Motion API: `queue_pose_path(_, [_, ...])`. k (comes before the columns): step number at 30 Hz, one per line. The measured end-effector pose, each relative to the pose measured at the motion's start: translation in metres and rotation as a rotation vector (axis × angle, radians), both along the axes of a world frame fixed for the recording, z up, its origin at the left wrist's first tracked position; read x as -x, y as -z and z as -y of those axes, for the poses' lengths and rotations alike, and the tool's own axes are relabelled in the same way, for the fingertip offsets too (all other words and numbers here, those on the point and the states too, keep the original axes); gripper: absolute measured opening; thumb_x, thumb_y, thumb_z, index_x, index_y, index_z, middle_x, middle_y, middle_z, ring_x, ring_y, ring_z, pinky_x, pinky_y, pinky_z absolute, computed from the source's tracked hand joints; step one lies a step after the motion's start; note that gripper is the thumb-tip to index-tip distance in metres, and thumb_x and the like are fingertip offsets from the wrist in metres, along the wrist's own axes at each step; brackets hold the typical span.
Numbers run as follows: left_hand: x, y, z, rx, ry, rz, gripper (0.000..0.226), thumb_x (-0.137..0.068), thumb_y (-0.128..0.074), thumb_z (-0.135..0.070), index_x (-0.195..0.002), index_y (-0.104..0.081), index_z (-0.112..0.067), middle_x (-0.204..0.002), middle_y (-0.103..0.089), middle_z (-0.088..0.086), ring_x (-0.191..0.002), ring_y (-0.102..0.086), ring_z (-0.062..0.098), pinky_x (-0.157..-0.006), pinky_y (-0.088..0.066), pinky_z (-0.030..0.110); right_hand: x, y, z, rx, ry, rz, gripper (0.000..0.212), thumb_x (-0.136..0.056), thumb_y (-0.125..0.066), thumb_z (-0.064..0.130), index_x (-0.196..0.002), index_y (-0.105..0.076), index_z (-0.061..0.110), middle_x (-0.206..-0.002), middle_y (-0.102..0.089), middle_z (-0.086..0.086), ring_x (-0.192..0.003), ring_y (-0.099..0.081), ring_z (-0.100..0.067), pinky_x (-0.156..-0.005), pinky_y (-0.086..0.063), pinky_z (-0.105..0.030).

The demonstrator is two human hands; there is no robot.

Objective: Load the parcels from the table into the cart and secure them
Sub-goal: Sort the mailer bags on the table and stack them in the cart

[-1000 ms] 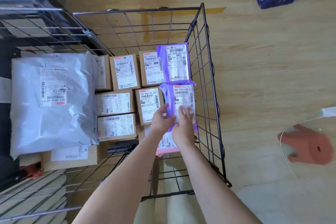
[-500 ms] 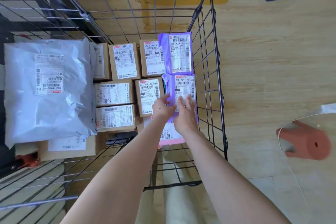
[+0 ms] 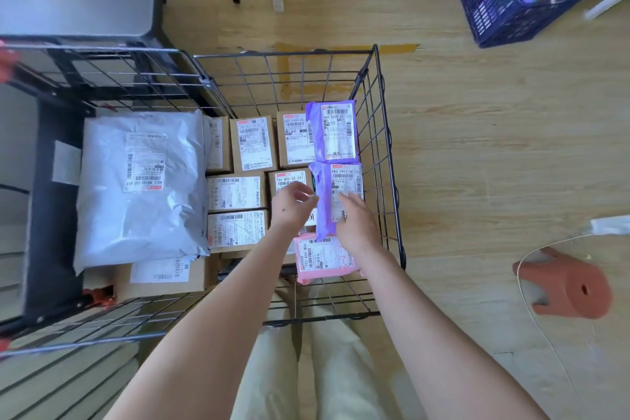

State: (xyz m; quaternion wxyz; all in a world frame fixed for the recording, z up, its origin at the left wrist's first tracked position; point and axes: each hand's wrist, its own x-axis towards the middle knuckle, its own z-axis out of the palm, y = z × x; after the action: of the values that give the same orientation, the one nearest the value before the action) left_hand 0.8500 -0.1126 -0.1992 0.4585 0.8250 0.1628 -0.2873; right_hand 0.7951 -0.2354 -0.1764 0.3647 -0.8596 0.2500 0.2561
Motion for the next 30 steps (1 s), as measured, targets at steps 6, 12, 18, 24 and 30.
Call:
queue_pose_path(6, [0.001,-0.069,-0.009,0.065,-0.036,0.096,0.009,-0.090,-0.060,-0.020,-0.084,-0.063,-0.014,-0.082,-0.067,0.007,-0.076,-0.063,0.024,-0.067,-0.054,0.037,-0.001,-0.055,-0.006,-0.013,-0.058,0.065,0.046,-0.093,-0.049,0.001,-0.138,-0.050,0.015,-0.143,-0.047,-0.003,-0.128,-0.047,-0.020,-0.097,-0.040,-0.026])
queue_pose_path(12, [0.015,-0.140,-0.032,0.272,-0.215,0.160,0.015,-0.093,-0.055,-0.016,-0.085,-0.064,-0.007,-0.074,-0.066,0.007,-0.071,-0.063,0.021,-0.079,-0.054,0.045,0.003,-0.118,-0.018,-0.296,0.029,0.136,0.039,-0.092,-0.062,0.015,-0.129,-0.057,0.024,-0.126,-0.059,0.004,-0.113,-0.057,-0.011,-0.080,-0.045,-0.016])
queue_pose_path(18, [0.041,-0.209,-0.058,0.332,-0.373,0.289,0.016,-0.093,-0.052,-0.006,-0.085,-0.064,-0.002,-0.068,-0.064,0.003,-0.064,-0.059,0.015,-0.069,-0.051,0.029,0.006,-0.176,-0.040,-0.393,-0.004,0.254,0.029,-0.088,-0.066,0.017,-0.114,-0.064,0.029,-0.104,-0.064,0.013,-0.097,-0.063,-0.008,-0.082,-0.053,-0.022])
queue_pose_path(24, [0.078,-0.249,-0.066,0.317,-0.543,0.370,0.015,-0.090,-0.054,-0.012,-0.080,-0.065,-0.010,-0.067,-0.065,-0.001,-0.067,-0.061,0.016,-0.069,-0.052,0.032,0.006,-0.235,-0.042,-0.365,-0.237,0.344,0.030,-0.090,-0.063,0.019,-0.119,-0.064,0.024,-0.106,-0.066,0.011,-0.090,-0.060,0.002,-0.069,-0.043,-0.009])
queue_pose_path(30, [0.118,-0.288,-0.066,0.323,-0.758,0.481,0.019,-0.093,-0.054,-0.010,-0.077,-0.065,-0.011,-0.068,-0.064,0.001,-0.069,-0.061,0.017,-0.075,-0.053,0.036,0.007,-0.278,-0.039,-0.471,-0.467,0.399,0.022,-0.091,-0.062,0.020,-0.111,-0.068,0.027,-0.100,-0.067,0.014,-0.094,-0.062,0.001,-0.085,-0.052,-0.025])
